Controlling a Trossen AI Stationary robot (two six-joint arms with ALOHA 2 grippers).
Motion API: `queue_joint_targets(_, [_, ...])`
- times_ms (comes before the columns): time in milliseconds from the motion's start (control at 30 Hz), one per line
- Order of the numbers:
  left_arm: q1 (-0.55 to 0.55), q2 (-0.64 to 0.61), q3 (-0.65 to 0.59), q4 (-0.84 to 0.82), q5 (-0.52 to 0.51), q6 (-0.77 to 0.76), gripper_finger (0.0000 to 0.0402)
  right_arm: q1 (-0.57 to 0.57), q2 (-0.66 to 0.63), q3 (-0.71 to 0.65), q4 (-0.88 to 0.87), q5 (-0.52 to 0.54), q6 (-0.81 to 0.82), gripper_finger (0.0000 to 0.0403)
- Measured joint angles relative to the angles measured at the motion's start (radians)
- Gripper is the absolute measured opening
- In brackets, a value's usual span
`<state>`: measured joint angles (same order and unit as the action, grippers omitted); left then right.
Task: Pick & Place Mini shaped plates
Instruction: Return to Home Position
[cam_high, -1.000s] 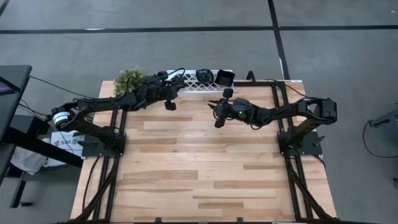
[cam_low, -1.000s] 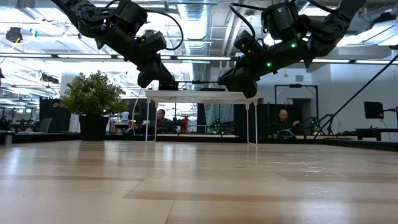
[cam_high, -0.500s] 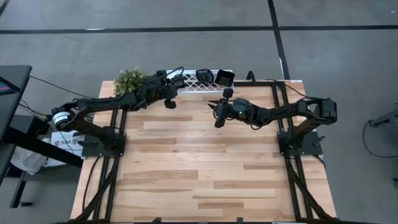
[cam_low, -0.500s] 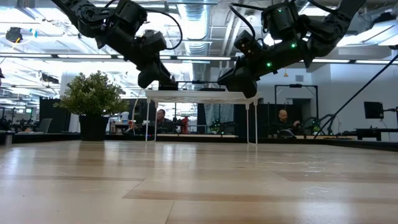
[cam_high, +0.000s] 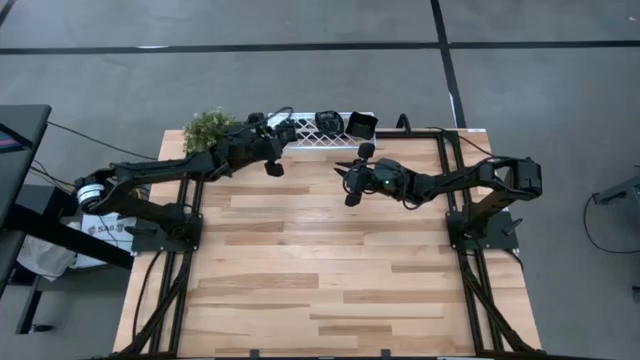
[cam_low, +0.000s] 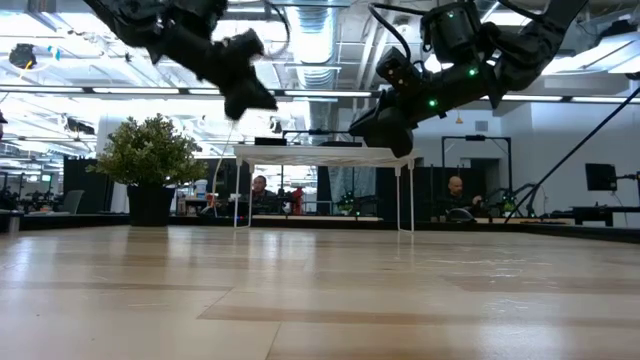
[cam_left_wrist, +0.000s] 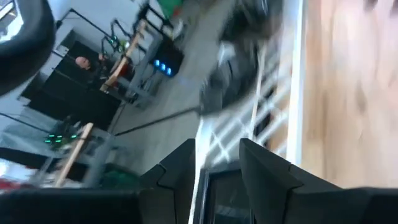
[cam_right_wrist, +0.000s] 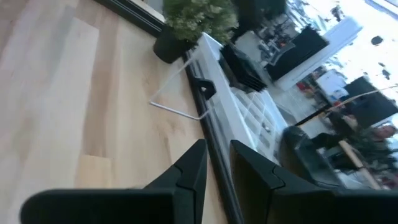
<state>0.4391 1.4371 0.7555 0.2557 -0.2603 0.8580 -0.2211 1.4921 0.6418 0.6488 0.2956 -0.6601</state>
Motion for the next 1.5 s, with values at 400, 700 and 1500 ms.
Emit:
queue_joint_targets(400, [0.193,-0.364,-0.21,0.023,0.856,-0.445,0.0126,-0.077,-0.31,-0.112,-0.037,-0.28,0.24,0.0065])
queue_joint_targets(700, [0.202,-0.608,-0.516,0.178,0.969,-0.689,0.0125,-0.301,-0.589,-0.335,-0.12,-0.907,0.527,0.0065])
queue_joint_targets(1500, [0.124,-0.829,-0.75,0.352,0.935,-1.022,0.0126,-0.116,-0.631,-0.635,0.109,-0.646,0.725,0.0065])
